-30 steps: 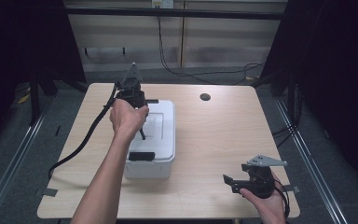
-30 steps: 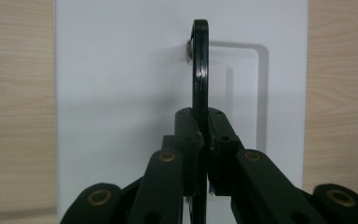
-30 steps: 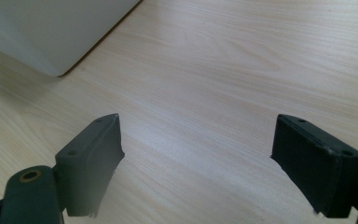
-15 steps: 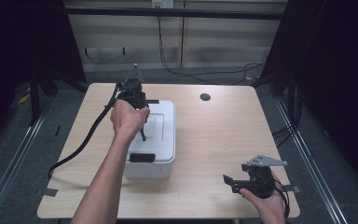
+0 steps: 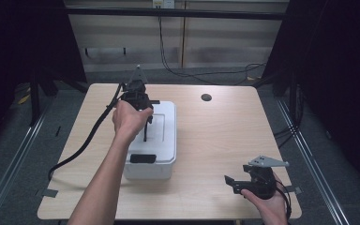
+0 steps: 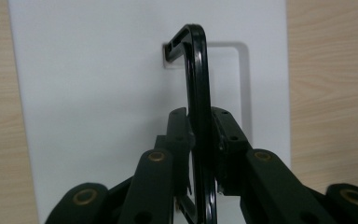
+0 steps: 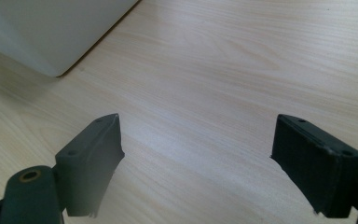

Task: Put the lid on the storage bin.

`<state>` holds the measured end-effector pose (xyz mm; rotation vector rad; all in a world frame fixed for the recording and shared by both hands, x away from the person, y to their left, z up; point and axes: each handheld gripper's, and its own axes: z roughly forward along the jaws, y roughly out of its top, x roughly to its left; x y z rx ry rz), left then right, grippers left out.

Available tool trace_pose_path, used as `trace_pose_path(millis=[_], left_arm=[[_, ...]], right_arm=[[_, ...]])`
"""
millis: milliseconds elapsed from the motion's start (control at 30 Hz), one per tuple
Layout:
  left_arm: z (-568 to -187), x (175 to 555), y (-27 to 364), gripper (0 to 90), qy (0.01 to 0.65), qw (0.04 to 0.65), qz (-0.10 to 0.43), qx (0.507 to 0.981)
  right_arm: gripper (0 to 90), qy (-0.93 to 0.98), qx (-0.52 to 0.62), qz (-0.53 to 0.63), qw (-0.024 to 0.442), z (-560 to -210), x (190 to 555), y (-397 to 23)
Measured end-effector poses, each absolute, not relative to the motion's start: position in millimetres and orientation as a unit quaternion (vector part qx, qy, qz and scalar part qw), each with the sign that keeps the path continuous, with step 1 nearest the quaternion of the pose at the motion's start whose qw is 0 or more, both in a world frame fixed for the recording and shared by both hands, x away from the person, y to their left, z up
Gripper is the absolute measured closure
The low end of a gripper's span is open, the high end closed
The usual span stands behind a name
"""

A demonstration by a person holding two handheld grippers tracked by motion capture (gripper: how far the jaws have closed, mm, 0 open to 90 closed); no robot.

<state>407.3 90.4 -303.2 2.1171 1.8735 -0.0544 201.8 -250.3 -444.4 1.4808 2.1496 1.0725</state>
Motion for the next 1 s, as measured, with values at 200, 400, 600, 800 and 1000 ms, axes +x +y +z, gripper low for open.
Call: trace_pose_path(millis=[200, 400, 600, 800, 1000], left_arm=[[-302.5, 408.1, 95.3, 75.6, 0.651, 0.154, -0.015, 0.743], [-307.1, 411.2, 105.0, 64.9, 0.646, 0.150, -0.015, 0.748], [-300.4, 412.3, 112.3, 47.6, 0.629, 0.162, -0.012, 0.760], [-293.2, 414.7, 121.5, 25.8, 0.622, 0.180, -0.009, 0.762], [-282.6, 412.2, 129.7, 18.7, 0.589, 0.229, 0.002, 0.775]], right_arm=[[15.4, 0.753, 0.515, 0.376, 0.160, -444.9, 202.3, -250.5], [15.5, 0.753, 0.517, 0.375, 0.159, -444.9, 202.5, -250.4], [15.4, 0.753, 0.517, 0.375, 0.158, -445.1, 202.9, -250.8], [15.4, 0.752, 0.518, 0.376, 0.159, -445.0, 202.4, -250.5], [15.5, 0.752, 0.516, 0.377, 0.162, -444.7, 202.5, -251.1]])
